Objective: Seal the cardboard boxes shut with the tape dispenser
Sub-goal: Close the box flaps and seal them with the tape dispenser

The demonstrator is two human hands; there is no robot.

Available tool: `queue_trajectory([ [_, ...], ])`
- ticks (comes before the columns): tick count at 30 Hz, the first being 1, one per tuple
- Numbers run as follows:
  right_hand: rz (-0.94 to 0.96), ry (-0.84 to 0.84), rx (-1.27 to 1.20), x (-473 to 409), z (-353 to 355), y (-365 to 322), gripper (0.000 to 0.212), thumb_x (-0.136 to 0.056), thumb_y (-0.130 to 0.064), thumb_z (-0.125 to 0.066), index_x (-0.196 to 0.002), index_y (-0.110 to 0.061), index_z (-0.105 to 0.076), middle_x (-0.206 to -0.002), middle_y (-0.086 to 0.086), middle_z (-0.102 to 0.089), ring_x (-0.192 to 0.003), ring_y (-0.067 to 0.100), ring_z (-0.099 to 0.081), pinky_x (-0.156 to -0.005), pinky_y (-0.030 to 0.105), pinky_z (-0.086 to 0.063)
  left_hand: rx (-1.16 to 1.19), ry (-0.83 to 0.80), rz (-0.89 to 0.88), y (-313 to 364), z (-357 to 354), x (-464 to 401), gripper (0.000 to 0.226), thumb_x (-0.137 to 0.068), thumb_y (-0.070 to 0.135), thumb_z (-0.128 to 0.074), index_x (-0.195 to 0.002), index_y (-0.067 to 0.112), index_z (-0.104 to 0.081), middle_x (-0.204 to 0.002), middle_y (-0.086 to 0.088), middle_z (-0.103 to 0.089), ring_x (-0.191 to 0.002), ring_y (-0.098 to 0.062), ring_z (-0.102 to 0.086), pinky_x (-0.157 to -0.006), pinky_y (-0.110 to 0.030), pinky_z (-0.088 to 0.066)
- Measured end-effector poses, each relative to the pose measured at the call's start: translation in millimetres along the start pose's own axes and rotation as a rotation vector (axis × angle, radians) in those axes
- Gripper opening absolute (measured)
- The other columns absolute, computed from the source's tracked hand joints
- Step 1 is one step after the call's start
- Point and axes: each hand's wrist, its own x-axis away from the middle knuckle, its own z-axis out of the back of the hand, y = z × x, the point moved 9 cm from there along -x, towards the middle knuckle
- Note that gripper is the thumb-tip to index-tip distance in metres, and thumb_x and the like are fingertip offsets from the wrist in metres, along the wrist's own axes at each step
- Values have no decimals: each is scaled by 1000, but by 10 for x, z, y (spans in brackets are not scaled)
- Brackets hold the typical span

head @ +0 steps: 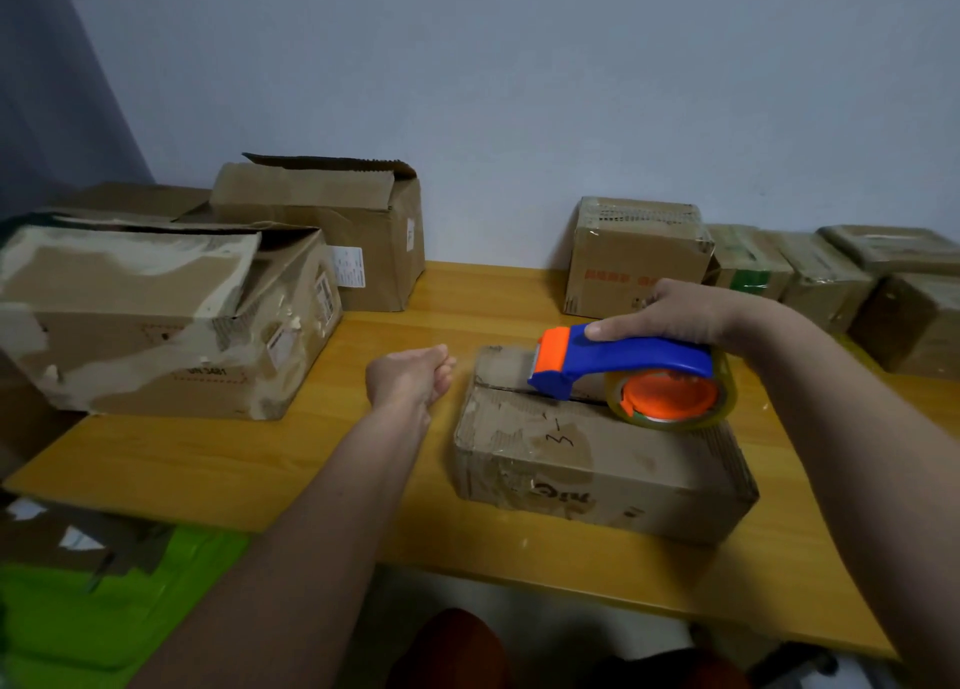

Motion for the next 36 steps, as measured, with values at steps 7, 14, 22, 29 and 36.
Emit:
queue_trajectory([
  [7,-41,35,58,-113,-67,-76,76,-33,-77,-72,-71,-11,-68,-59,4,-70,-51,16,-64,-60,28,-48,-41,41,46,-281,53,-142,9,-83,7,-74,-87,0,-68,-71,-8,-69,-48,-6,-62,-42,-13,-47],
  [14,-56,19,37,-123,-95,-41,73,-32,-76,-71,-65,-11,-69,-61,7,-70,-45,14,-63,-58,28,-48,-468,-22,-206,-383,-41,-98,14,-85,24,-72,-71,21,-76,-56,14,-64,-57,-8,-63,-63,-35,-59],
  [22,-75,25,71,-110,-95,-32,77,-31,-77,-71,-70,-10,-69,-62,7,-70,-47,15,-63,-59,28,-49,-773,-158,-389,-267,-75,71,46,-100,22,-48,-145,12,-40,-148,-5,-43,-131,-20,-44,-98,-28,-37],
  [29,-83,22,97,-113,-114,-56,78,-30,-78,-71,-71,-12,-68,-61,5,-71,-54,18,-65,-61,30,-50,-903,-768,-364,-482,-422,558,72,-100,49,-35,-152,31,12,-161,2,-7,-141,-11,-21,-110,-29,-30],
  [36,-65,45,91,-73,-65,-44,87,-28,-85,-67,-73,-10,-69,-62,6,-70,-52,17,-64,-64,32,-51,-1541,-598,-811,-327,-624,580,137,-52,100,-31,-150,18,19,-156,-3,27,-142,-16,25,-114,-37,12],
])
